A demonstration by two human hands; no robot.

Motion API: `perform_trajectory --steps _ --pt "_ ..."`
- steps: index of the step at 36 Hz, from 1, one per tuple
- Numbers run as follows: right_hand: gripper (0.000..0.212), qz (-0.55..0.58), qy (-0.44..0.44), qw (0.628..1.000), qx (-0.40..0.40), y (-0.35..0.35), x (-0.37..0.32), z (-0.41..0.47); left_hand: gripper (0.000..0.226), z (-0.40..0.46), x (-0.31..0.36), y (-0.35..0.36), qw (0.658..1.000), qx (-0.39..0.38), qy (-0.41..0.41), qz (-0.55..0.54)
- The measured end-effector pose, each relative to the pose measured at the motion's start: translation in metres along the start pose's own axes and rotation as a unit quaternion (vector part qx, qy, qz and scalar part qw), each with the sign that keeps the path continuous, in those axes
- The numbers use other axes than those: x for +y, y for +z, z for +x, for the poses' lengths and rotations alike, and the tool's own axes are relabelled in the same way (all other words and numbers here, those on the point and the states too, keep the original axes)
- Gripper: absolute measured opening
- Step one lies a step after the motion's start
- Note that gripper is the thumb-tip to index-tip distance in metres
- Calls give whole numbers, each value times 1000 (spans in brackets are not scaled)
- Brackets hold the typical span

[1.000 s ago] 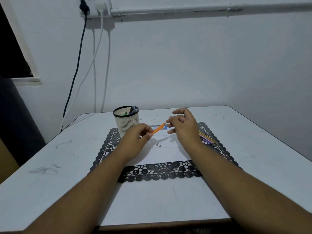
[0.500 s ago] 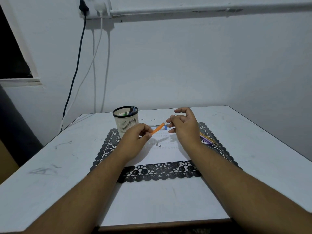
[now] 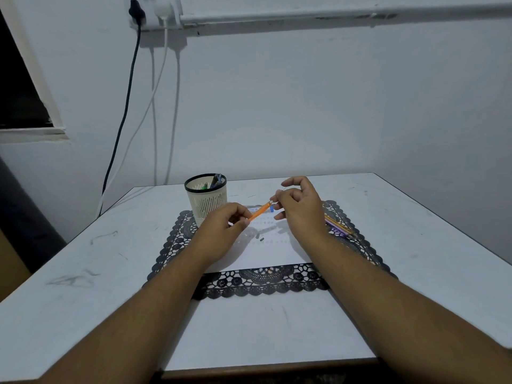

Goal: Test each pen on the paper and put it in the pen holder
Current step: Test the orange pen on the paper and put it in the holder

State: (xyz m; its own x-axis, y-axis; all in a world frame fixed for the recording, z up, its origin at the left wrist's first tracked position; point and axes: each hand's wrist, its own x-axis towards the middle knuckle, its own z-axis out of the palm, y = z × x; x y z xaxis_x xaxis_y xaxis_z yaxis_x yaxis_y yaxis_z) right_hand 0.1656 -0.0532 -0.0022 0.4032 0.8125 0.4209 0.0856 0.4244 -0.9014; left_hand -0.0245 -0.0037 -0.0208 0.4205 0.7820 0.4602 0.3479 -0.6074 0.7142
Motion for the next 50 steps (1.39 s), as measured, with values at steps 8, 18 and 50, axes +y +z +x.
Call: perform_trajectory --steps 8,18,50 --pt "4 20 4 1000 8 -1 -2 1 13 0 1 0 1000 4 -4 -12" --pt "7 19 9 1000 4 -1 3 2 12 -1 3 1 1000 5 0 -14" --pt "11 -376 36 904 -200 -1 33 3 9 4 -6 -3 999 29 -41 -17"
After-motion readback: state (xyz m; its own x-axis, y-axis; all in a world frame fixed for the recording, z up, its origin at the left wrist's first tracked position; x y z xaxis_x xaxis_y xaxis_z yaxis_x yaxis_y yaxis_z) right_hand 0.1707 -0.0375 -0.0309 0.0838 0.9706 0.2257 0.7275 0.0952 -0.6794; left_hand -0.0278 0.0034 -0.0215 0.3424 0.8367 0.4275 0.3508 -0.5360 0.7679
